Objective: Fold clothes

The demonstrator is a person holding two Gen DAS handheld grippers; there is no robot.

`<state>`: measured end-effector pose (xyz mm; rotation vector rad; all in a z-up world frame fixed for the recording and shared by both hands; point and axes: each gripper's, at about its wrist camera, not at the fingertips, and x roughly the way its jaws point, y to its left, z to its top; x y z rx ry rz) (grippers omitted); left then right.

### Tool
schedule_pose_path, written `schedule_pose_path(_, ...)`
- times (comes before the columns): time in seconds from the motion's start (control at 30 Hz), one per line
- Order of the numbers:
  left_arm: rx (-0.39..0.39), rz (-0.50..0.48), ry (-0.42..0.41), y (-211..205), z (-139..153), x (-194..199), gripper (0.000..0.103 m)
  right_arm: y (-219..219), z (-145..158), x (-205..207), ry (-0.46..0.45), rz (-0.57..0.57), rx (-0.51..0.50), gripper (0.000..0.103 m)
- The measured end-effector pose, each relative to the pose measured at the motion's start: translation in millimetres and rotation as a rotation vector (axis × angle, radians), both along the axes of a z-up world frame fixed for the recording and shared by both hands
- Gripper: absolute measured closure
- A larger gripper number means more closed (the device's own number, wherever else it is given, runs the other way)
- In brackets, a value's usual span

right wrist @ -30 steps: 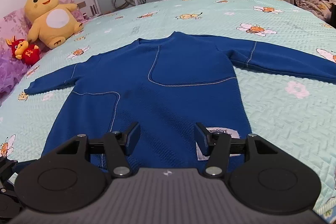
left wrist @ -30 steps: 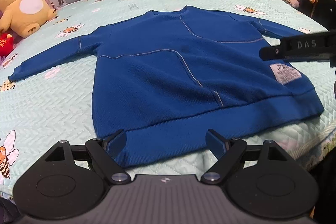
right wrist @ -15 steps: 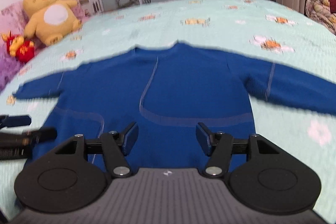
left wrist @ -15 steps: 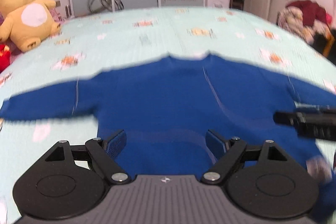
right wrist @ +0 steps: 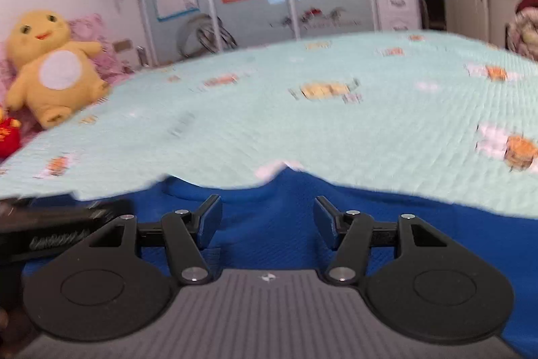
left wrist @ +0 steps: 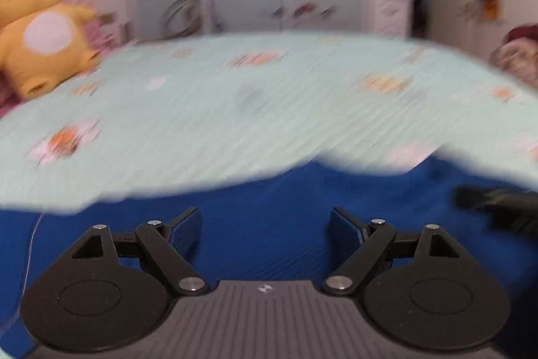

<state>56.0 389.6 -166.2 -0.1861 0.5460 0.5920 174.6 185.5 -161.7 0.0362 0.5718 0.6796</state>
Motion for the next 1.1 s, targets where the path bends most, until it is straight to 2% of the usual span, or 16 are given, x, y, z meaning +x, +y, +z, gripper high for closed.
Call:
schedule_pose_path(0.03, -0.026, 0.029, 0.005, 9.1, -10.8, -3.1, 0.014, -0.4, -8.6, 8.1, 0.038, -0.017, 0.002, 0.043)
schedule_pose_path(0.1, -0.092, 0.074, -0.095, 24.4, -1.5, -23.4, 0.014, -7.1, -15.7, 15.8, 0.079, -0.049, 0.033, 0.042)
schedule_pose_path(0.17, 0.007, 0.214, -0.057, 33.5, -1.9, -31.7, 0.014, -18.5, -13.9, 16.1, 0.090, -0.078, 0.086, 0.041)
schedule_pose_path(0.2, -0.018, 0.272, -0.019, 43.2, -3.8, -32.6, 0.015, -19.8, -14.1, 16.6, 0.098, -0.084, 0.092, 0.041)
schedule_pose_path(0.23, -0.075, 0.273, -0.026, 53.1, -3.6, -36.2, 0.014, -19.2, -12.8, 13.8, 0.085, -0.098, 0.086, 0.041)
schedule_pose_path(0.3, -0.065, 0.268, -0.058, 54.1, 0.1, -43.8, 0.013, -17.5, -8.7, 7.1, 0.041, -0.146, 0.065, 0.041)
schedule_pose_path(0.37, -0.057, 0.279, -0.049, 52.4, 1.8, -43.0, 0.013, -15.3, -3.3, -0.8, -0.019, -0.208, 0.036, 0.041)
schedule_pose_path(0.43, -0.040, 0.309, -0.053, 49.6, 3.0, -42.8, 0.014, -11.5, 4.9, -14.6, -0.104, -0.193, 0.031, 0.040)
schedule_pose_path(0.5, -0.037, 0.345, -0.050, 52.0, 2.7, -45.2, 0.014, 9.7, 17.0, -27.4, -0.099, -0.058, 0.030, 0.040)
schedule_pose_path(0.6, -0.061, 0.375, -0.044, 61.8, -0.1, -46.7, 0.014, 59.9, 27.6, -43.8, 0.002, 0.189, 0.019, 0.039)
schedule_pose_path(0.67, -0.062, 0.386, -0.052, 63.8, -0.6, -49.3, 0.014, 105.1, 19.5, -49.7, 0.068, 0.330, -0.092, 0.038)
schedule_pose_path(0.73, -0.070, 0.395, -0.094, 64.3, 1.4, -54.5, 0.014, 131.5, 1.9, -50.2, 0.102, 0.374, -0.116, 0.037)
schedule_pose_path(0.83, -0.124, 0.435, -0.200, 68.3, 5.0, -69.8, 0.014, 127.2, 1.2, -44.4, 0.089, 0.343, -0.011, 0.036)
schedule_pose_path(0.97, -0.125, 0.422, -0.203, 66.3, 6.6, -66.8, 0.014, 107.2, 6.6, -23.0, 0.160, 0.285, 0.149, 0.035)
schedule_pose_path(1.0, -0.114, 0.413, -0.201, 63.6, 7.7, -65.4, 0.014, 109.1, 6.2, -14.4, 0.179, 0.264, 0.144, 0.035)
schedule_pose_path(1.1, -0.091, 0.388, -0.240, 53.4, 12.7, -67.8, 0.014, 123.3, -0.4, 9.8, 0.306, 0.351, 0.190, 0.034)
